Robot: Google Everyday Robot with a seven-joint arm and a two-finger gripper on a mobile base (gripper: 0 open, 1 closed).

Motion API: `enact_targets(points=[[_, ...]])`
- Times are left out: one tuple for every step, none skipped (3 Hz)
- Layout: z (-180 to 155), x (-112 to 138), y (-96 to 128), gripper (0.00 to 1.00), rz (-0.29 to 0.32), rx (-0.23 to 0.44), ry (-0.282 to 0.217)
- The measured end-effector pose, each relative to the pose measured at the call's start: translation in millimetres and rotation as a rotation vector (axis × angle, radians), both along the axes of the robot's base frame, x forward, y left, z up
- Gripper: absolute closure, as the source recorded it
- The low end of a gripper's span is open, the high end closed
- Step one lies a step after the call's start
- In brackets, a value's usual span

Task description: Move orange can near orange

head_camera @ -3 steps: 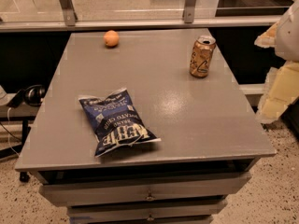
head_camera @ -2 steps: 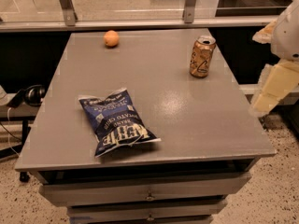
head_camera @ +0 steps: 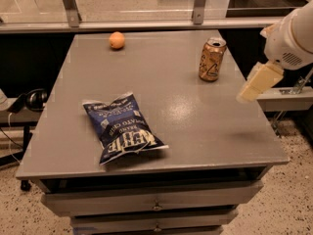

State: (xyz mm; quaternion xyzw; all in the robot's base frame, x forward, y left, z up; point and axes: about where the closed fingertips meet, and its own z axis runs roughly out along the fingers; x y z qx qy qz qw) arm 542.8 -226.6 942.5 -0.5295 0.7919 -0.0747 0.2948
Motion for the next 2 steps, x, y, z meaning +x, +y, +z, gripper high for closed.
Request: enact_targets(points=[[-12, 45, -5, 0.0, -0.114, 0.043, -0.1], [-14, 88, -4, 0.0, -0.216, 0.154, -0.191]])
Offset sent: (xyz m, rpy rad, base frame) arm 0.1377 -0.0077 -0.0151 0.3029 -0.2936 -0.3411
